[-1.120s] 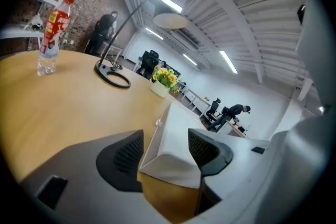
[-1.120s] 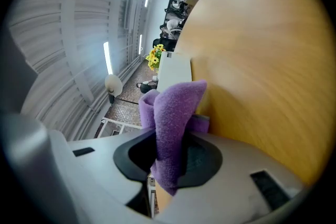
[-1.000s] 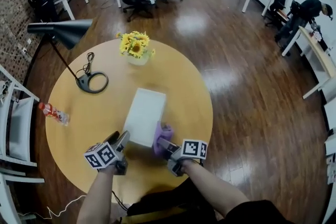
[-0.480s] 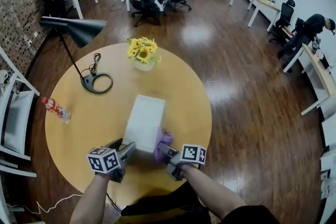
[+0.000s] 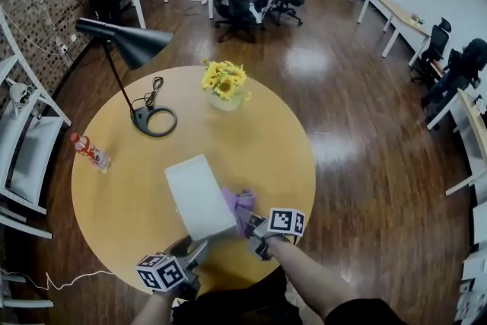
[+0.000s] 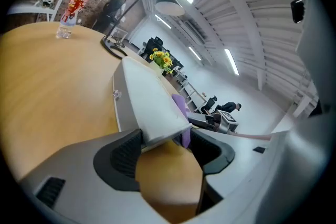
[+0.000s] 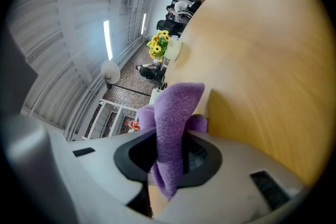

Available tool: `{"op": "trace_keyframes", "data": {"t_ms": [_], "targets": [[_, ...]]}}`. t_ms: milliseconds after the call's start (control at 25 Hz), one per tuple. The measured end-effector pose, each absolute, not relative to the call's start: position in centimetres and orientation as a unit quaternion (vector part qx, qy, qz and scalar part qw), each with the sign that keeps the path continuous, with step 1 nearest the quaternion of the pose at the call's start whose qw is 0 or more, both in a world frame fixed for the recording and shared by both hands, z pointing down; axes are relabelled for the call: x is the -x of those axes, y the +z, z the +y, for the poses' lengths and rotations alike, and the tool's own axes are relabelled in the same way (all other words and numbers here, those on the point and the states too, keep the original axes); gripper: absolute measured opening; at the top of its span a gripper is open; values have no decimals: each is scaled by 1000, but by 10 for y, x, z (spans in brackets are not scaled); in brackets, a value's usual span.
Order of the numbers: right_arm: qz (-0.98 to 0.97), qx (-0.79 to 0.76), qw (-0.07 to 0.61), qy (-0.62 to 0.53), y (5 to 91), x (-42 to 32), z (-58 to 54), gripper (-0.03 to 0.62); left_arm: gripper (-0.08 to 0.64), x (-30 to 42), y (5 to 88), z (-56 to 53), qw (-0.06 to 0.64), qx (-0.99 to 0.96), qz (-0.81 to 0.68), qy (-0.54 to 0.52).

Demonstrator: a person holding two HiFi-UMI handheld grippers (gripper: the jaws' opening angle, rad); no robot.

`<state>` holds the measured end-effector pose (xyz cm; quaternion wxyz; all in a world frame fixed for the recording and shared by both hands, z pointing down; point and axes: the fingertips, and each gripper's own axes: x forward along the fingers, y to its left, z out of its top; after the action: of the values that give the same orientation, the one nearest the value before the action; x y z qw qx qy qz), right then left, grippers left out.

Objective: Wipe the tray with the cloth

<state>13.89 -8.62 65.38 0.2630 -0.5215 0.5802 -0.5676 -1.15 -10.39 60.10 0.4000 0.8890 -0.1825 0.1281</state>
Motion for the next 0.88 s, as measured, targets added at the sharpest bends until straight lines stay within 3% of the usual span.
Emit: {"op": "trace_keyframes", "data": {"t_ms": [280, 520, 760, 880], "targets": [[589, 574, 224, -523, 649, -188, -99, 78, 287, -29, 601, -69, 437, -876, -154, 138], [521, 584, 346, -518, 641, -230, -78, 78, 278, -70, 609, -49, 425, -883, -88, 177], [446, 563, 493, -492, 638, -215, -50, 80, 259, -69, 608, -47, 426, -885, -62, 176], [424, 568, 527, -469, 640, -201, -40, 80, 259, -70, 606, -46, 422, -889, -43, 170]]}}
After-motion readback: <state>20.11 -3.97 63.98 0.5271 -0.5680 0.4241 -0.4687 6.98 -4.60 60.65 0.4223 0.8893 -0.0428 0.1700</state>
